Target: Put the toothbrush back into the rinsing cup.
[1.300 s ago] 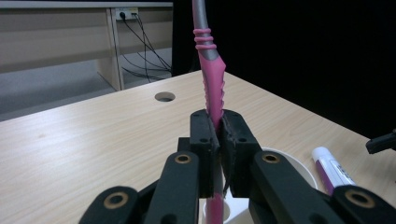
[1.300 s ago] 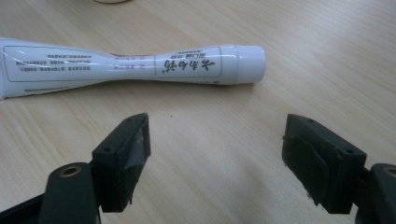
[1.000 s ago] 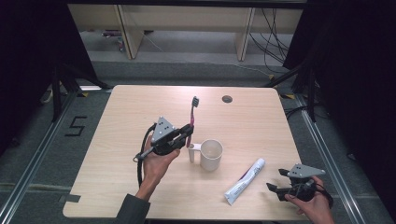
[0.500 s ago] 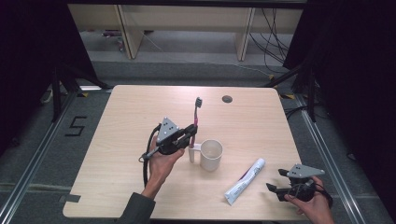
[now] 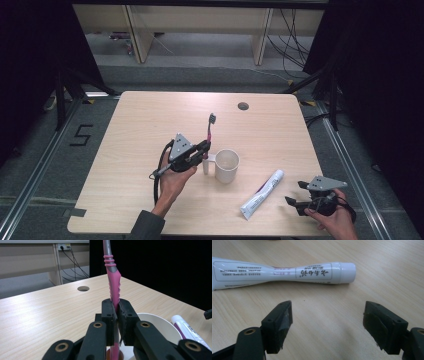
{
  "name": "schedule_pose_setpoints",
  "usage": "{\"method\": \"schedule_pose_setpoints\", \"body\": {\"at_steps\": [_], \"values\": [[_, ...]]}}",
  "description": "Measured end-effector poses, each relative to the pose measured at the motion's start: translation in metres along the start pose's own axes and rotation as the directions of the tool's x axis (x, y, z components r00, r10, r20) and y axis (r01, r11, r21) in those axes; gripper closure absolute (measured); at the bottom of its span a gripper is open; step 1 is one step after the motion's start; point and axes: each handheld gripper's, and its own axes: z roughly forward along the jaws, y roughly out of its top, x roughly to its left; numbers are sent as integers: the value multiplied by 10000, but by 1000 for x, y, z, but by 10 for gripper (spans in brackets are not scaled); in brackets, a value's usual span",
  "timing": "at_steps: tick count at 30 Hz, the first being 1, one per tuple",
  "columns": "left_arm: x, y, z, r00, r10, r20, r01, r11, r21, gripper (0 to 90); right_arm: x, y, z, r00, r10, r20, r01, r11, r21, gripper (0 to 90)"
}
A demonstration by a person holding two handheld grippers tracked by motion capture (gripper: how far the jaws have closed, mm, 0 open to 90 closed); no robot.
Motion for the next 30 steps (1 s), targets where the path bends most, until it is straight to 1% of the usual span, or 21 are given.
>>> {"method": "schedule_pose_setpoints", "body": {"at_steps": [1, 2, 4, 9, 15, 17, 18, 19, 21, 22, 23, 25, 26, 27, 28, 29, 30], "values": [[0, -1, 0, 10000, 9, 2, -9, 10000, 23, 834, 1, 0, 0, 10000, 74, -5, -74, 10000, 29, 246], [0, -3, 0, 10000, 42, -6, -42, 10000, 72, 833, 0, 0, -1, 10000, -40, 88, 40, 10000, 1, 246], [-1, -5, -1, 10000, 52, 0, -52, 9999, 123, 833, 0, 0, -1, 9999, -45, 94, 45, 10000, -22, 246], [-1, -7, -3, 9999, 119, 25, -119, 9996, 264, 831, 0, 0, 0, 10000, -45, 63, 45, 10000, 18, 246], [0, -13, -4, 9998, 181, 62, -184, 9984, 530, 826, 1, 0, -1, 10000, -15, 39, 15, 10000, 60, 246], [0, -15, -5, 9998, 185, 59, -188, 9982, 563, 824, 2, 0, -1, 10000, 41, -9, -41, 9999, 112, 246], [0, -15, -5, 9997, 228, 46, -231, 9978, 628, 821, 1, 0, -1, 10000, -16, 34, 16, 10000, 81, 246], [0, -16, -6, 9997, 235, -26, -233, 9978, 622, 814, 1, 0, 0, 10000, -13, 37, 13, 10000, 94, 246], [1, -17, -6, 9998, 198, -7, -197, 9977, 643, 790, 2, 0, -1, 10000, 40, 8, -41, 9999, 129, 246], [1, -18, -7, 9998, 217, -26, -215, 9975, 671, 790, 2, 0, 0, 10000, -25, -6, 25, 10000, 78, 246], [2, -18, -7, 9997, 253, -54, -249, 9971, 712, 779, 2, 0, -1, 10000, 27, 9, -27, 9999, 107, 246], [2, -19, -8, 9998, 189, -63, -184, 9972, 720, 748, 1, 0, 0, 10000, -63, 0, 63, 10000, 71, 245], [3, -19, -9, 9998, 146, -132, -137, 9976, 677, 722, 1, 0, 0, 9999, -106, 19, 106, 9999, 76, 245], [3, -18, -9, 9998, 159, -155, -149, 9978, 650, 722, 1, 0, 0, 9999, -106, 19, 106, 9999, 76, 245], [3, -16, -11, 9997, 134, -190, -123, 9983, 562, 682, 2, 0, 0, 9999, -106, 45, 106, 9999, 105, 245], [3, -15, -11, 9997, 99, -218, -87, 9983, 573, 649, 2, 0, 1, 10000, -31, -79, 32, 9999, 106, 245], [3, -15, -11, 9997, 99, -218, -87, 9983, 573, 604, 2, 0, 1, 10000, -31, -79, 32, 9999, 106, 245]]}}
